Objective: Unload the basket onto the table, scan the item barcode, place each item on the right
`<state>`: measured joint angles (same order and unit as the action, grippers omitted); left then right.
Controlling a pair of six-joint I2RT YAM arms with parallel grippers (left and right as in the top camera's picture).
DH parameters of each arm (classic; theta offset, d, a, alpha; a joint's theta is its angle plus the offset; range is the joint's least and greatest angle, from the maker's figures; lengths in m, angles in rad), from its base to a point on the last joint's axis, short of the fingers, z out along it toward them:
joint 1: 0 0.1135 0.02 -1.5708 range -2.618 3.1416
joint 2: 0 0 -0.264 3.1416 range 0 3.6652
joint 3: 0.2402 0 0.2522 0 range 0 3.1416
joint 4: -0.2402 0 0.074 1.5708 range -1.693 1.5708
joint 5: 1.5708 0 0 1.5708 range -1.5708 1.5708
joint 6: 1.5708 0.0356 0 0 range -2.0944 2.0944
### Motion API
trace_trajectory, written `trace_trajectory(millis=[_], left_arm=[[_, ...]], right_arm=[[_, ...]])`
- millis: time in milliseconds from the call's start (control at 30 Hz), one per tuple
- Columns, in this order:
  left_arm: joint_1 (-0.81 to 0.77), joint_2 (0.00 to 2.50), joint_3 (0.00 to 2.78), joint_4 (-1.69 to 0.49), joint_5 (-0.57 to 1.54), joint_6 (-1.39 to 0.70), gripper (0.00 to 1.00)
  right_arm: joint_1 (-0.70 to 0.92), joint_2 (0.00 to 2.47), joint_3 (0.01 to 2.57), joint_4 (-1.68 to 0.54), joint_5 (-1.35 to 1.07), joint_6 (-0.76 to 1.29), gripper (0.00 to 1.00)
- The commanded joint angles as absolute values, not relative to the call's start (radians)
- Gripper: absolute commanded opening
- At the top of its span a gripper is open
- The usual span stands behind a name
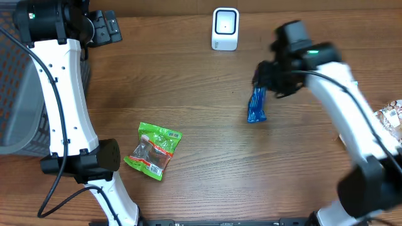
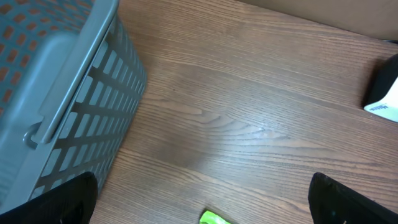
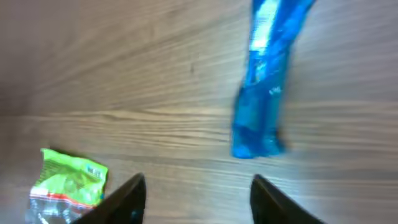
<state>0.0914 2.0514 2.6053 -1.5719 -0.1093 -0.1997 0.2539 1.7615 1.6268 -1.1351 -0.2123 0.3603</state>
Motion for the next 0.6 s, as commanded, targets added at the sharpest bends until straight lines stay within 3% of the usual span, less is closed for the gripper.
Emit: trace_trajectory(millis=[0, 233, 567], left_arm=[[0.084, 2.027, 2.615, -1.571, -0.112, -0.187, 1.00], [0.084, 2.027, 2.615, -1.571, -0.112, -0.187, 1.00], [0.084, 2.027, 2.615, -1.571, -0.112, -0.187, 1.00]], right_arm=[[0.211, 1.753, 1.612, -1.153, -0.178, 0.236, 0.59], [0.212, 1.794, 1.336, -0.853, -0.210, 0.239, 0.66], [0.215, 1.794, 1.011, -0.351, -0.309, 0.208, 0.67]])
